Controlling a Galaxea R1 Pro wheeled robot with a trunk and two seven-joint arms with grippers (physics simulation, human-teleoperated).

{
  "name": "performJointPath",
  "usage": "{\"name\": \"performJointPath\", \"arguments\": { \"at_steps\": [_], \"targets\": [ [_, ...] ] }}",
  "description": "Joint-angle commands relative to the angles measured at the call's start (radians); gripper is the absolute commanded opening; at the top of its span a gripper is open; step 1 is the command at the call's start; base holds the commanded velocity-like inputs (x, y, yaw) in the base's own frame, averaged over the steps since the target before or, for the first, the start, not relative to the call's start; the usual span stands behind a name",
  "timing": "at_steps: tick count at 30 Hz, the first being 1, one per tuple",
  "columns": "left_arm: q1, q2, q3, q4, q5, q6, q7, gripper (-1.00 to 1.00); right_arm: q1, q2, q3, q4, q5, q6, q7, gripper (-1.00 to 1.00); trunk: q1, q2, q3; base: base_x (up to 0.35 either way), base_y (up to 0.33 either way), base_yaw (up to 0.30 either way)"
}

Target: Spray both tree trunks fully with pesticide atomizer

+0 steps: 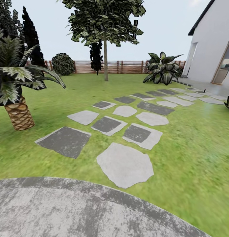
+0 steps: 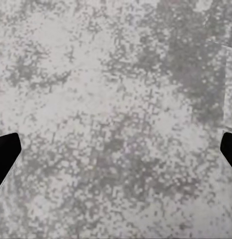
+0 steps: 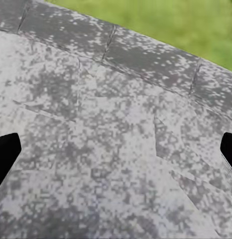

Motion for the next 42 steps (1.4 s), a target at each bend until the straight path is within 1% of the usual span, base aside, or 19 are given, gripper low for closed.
{"name": "performJointPath", "arguments": {
  "at_steps": [1, 42],
  "targets": [
    [0.000, 0.000, 0.000, 0.000, 0.000, 0.000, 0.000, 1.00, 0.000, 0.000, 0.000, 0.000, 0.000, 0.000, 0.000, 1.00, 0.000, 0.000, 0.000, 0.340, 0.000, 0.000],
    [0.000, 0.000, 0.000, 0.000, 0.000, 0.000, 0.000, 1.00, 0.000, 0.000, 0.000, 0.000, 0.000, 0.000, 0.000, 1.00, 0.000, 0.000, 0.000, 0.340, 0.000, 0.000]
  ]
}}
